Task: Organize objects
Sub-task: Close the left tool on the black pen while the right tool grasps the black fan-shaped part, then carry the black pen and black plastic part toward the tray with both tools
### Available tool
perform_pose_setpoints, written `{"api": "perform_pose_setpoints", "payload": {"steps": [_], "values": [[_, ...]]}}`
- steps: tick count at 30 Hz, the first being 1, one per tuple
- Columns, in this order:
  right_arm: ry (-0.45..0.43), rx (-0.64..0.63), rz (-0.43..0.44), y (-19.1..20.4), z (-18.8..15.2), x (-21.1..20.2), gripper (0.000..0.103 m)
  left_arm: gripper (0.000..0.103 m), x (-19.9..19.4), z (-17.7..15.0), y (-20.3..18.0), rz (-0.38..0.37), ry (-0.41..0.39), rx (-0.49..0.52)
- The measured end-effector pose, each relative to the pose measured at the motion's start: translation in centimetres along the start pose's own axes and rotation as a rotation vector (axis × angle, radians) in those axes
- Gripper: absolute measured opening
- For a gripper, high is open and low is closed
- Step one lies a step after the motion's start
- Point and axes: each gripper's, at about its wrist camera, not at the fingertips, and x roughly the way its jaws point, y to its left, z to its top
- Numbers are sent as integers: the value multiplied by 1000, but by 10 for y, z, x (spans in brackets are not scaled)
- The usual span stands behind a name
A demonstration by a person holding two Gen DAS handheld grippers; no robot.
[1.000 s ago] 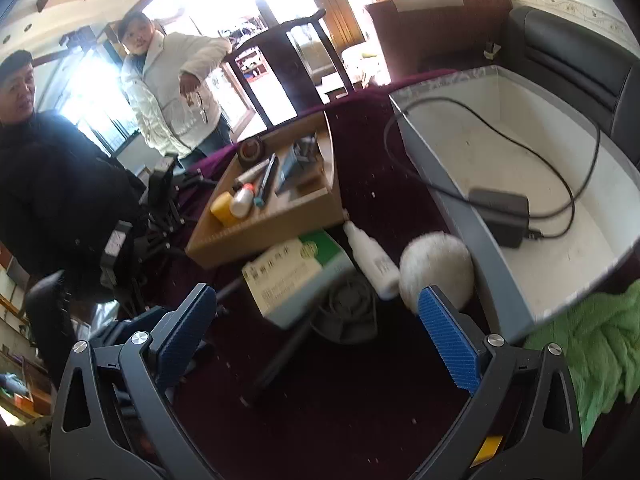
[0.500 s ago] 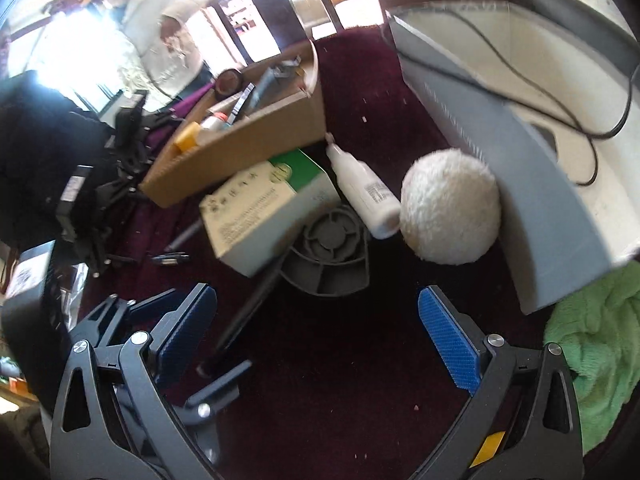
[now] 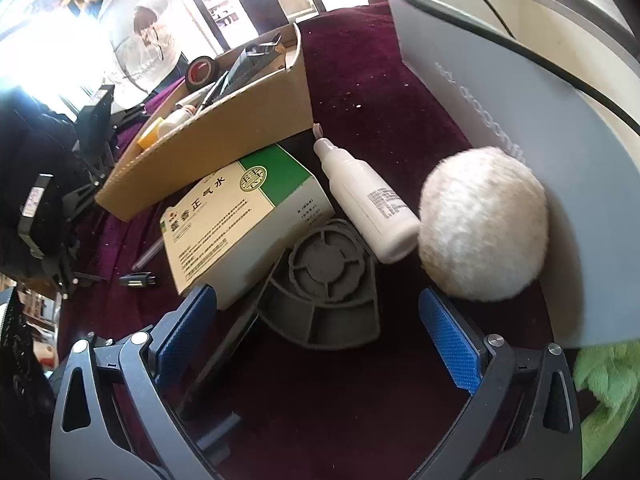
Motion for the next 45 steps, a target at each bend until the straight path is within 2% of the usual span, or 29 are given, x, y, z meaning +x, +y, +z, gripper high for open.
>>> {"api": "perform_pose_setpoints", "payload": {"steps": [1, 7, 9, 10, 12, 13, 15, 16, 20, 26, 29, 34, 40, 45], "values": [[-2, -9, -14, 2, 1, 2, 102, 90, 2, 2, 0, -1, 8, 0], [29, -35, -51, 4, 1, 13, 100, 75, 5, 11, -2, 44, 20, 35], [26, -56, -70, 6, 0, 12, 94, 65, 6, 13, -5, 61, 18, 61], [26, -69, -81, 7, -1, 12, 91, 58, 5, 12, -8, 69, 16, 79], [18, -99, -81, 7, -2, 9, 70, 48, 5, 11, -14, 74, 10, 114], [20, -106, -67, 8, -3, 8, 66, 40, 4, 10, -16, 68, 7, 126], [22, -122, -72, 10, -6, 6, 66, 27, 2, 9, -21, 62, 3, 149], [24, -129, -70, 10, -7, 6, 66, 16, 1, 8, -22, 59, 2, 153], [41, -131, -57, 6, -13, -1, 65, 15, -2, 4, -23, 57, 1, 153], [40, -69, -2, -8, -25, -23, 65, 13, -12, -4, -20, 22, -6, 115], [23, -47, 28, -12, -30, -39, 65, 13, -18, -20, -15, -5, -17, 95], [-11, -10, 72, -16, -35, -62, 65, 13, -33, -26, -10, -19, -40, 69], [-66, -27, 97, -5, -33, -82, 66, 13, -51, -22, -12, -1, -110, 76], [-127, -64, 104, 7, -23, -99, 66, 13, -72, -11, -9, 16, -171, 41]]}}
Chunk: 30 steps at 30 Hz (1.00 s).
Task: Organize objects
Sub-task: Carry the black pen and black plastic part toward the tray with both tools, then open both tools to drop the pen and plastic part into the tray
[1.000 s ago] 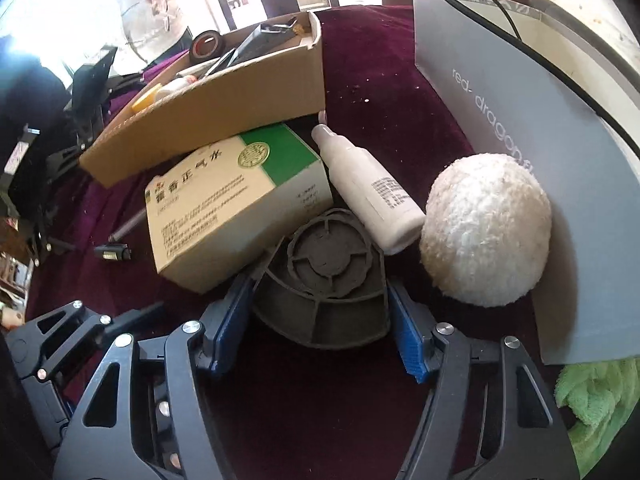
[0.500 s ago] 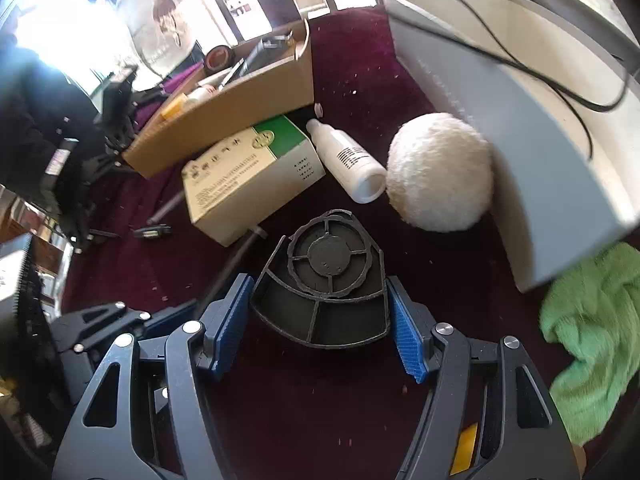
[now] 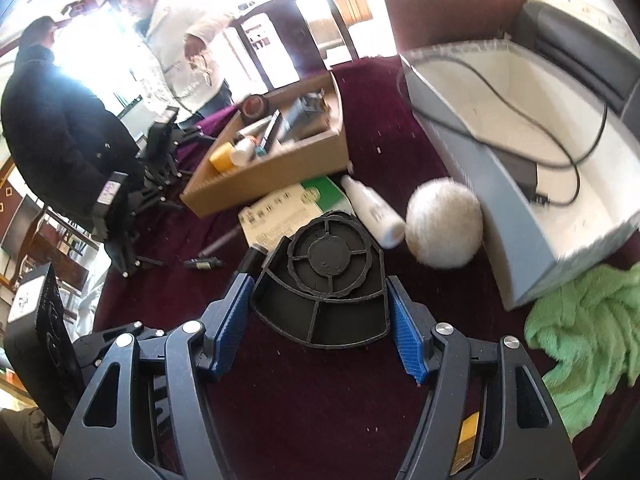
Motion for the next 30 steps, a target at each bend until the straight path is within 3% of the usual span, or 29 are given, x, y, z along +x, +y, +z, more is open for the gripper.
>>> {"api": "perform_pose_setpoints", "payload": {"steps": [16, 30], "values": [[-99, -31, 16, 13, 37, -25, 66, 13, -39, 51, 28, 61, -129, -87], [-176, -81, 9, 33, 99, -18, 66, 13, -39, 127, 81, 112, -196, -161]]}}
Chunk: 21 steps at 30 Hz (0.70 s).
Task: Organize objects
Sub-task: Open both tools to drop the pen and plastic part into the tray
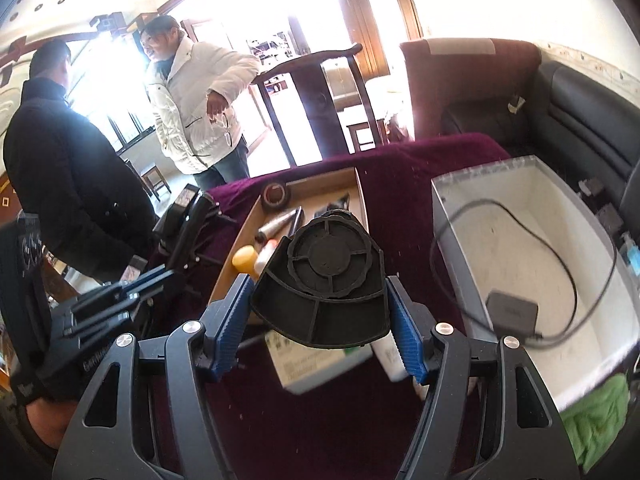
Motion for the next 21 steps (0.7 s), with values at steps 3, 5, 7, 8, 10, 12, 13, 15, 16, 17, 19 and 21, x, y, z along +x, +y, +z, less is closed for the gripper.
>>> {"api": "perform_pose_setpoints", "payload": {"steps": [3, 5, 7, 8, 10, 12, 13, 15, 16, 17, 19, 21], "values": [[-3, -13, 1, 4, 11, 11, 66, 13, 14, 19, 9, 27, 10, -17], [-1, -16, 3, 7, 17, 20, 66, 13, 25, 31, 13, 49, 18, -12], [5, -28, 2, 10, 23, 32, 66, 13, 38, 40, 17, 64, 39, -9], [13, -36, 1, 12, 25, 39, 66, 13, 46, 44, 18, 72, 54, -8], [35, -39, 11, 14, 29, 55, 66, 13, 62, 51, 20, 87, 80, 0], [55, -30, 20, 15, 33, 73, 66, 13, 79, 56, 24, 94, 107, 2], [68, -26, 29, 15, 34, 82, 66, 13, 86, 58, 26, 91, 119, -5], [83, -27, 28, 15, 35, 98, 66, 13, 103, 63, 30, 84, 141, -23], [95, -31, 36, 15, 35, 106, 66, 13, 110, 65, 32, 77, 151, -32], [104, -36, 41, 16, 34, 113, 66, 13, 117, 67, 34, 75, 162, -36], [120, -56, 43, 20, 30, 128, 66, 14, 130, 69, 37, 80, 179, -32], [136, -73, 36, 22, 26, 139, 66, 14, 140, 70, 39, 79, 186, -34]]}}
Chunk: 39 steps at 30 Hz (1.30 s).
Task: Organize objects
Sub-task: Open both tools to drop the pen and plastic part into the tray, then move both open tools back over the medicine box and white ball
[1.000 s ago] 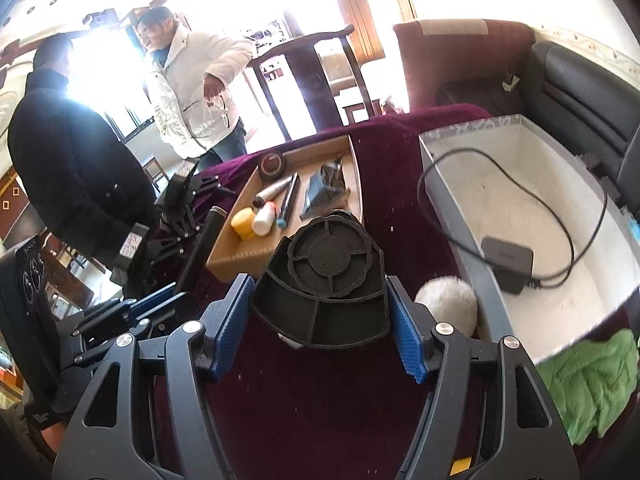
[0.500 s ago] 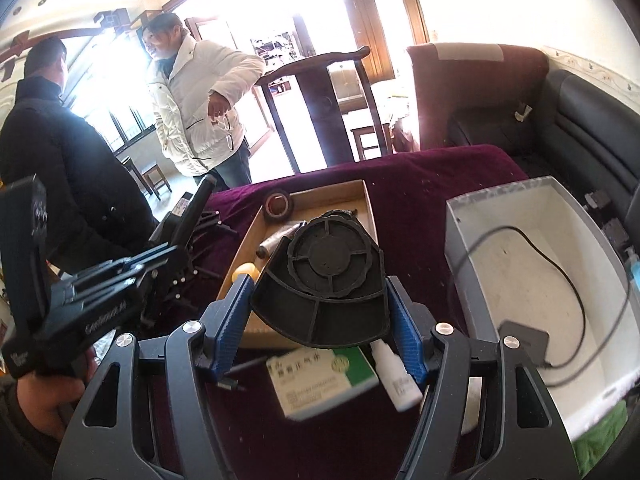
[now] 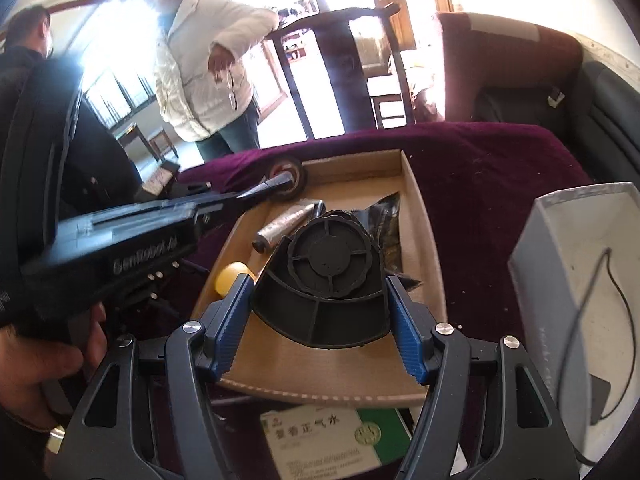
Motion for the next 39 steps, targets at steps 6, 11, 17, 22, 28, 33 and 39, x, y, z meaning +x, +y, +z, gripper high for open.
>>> {"api": "perform_pose_setpoints", "payload": {"steps": [6, 11, 17, 22, 28, 33, 39], "values": [[22, -39, -35, 0, -2, 27, 66, 22, 17, 4, 0, 51, 10, 7], [-1, -85, -49, 3, 0, 33, 78, 103, 9, 4, -2, 102, -70, 26], [-58, -9, -3, -2, -14, -11, 87, 103, -10, 8, 13, 73, -81, -97], [-149, 128, 32, -9, -3, -62, 103, 103, -9, 19, 48, 4, 34, -321], [-112, 200, -19, -16, 18, -91, 103, 103, -24, 3, 39, 57, 83, -296], [-109, 214, 2, -4, 9, -122, 103, 103, -45, -13, 36, 68, 95, -276], [-106, 202, 92, 11, -55, -157, 103, 103, -76, -65, 21, 3, 41, -247]]}}
